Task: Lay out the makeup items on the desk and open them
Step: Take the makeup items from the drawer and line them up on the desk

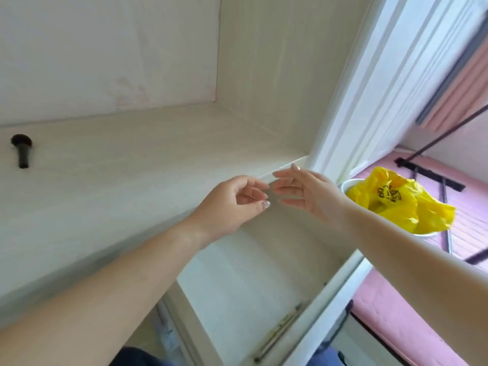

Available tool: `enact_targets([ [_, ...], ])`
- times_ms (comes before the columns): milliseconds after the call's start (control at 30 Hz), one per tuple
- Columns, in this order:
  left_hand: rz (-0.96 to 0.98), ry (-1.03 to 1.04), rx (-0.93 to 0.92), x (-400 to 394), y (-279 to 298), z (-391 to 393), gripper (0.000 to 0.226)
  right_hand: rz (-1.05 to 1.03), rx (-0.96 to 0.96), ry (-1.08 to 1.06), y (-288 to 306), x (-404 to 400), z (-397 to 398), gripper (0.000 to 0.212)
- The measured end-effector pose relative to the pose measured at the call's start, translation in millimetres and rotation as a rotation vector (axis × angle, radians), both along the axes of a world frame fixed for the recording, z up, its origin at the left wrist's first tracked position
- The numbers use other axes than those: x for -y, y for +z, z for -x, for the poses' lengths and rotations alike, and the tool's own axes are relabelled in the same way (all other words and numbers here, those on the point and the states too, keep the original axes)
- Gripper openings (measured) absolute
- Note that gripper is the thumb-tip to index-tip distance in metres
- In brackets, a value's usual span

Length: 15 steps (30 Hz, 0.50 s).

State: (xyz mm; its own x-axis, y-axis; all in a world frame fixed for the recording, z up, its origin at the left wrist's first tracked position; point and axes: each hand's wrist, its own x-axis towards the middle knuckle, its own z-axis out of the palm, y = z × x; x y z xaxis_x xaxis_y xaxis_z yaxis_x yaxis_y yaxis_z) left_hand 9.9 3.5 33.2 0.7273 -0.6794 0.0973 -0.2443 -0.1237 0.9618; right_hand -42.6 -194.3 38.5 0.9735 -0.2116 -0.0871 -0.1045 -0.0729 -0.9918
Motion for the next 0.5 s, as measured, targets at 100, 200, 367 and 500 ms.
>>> enact_targets([
  [100,-0.039,-0.041,-0.051,17.1,-21.8,6.3,0.018,0.061,-0.069,-0.015,-15.3,26.8,12.2,0.028],
  [200,-0.122,-0.053,-0.116,27.9,-46.2,9.5,0.017,0.185,-0.186,0.067,-33.2,44.1,17.9,0.021],
  [367,-0.289,-0.049,-0.335,39.1,-81.1,17.7,0.025,0.377,-0.461,0.286,-63.8,53.6,19.5,0.014],
  [500,-0.524,-0.212,-0.445,44.1,-106.8,28.2,0.031,0.509,-0.691,0.52,-83.6,50.0,19.8,0.019],
])
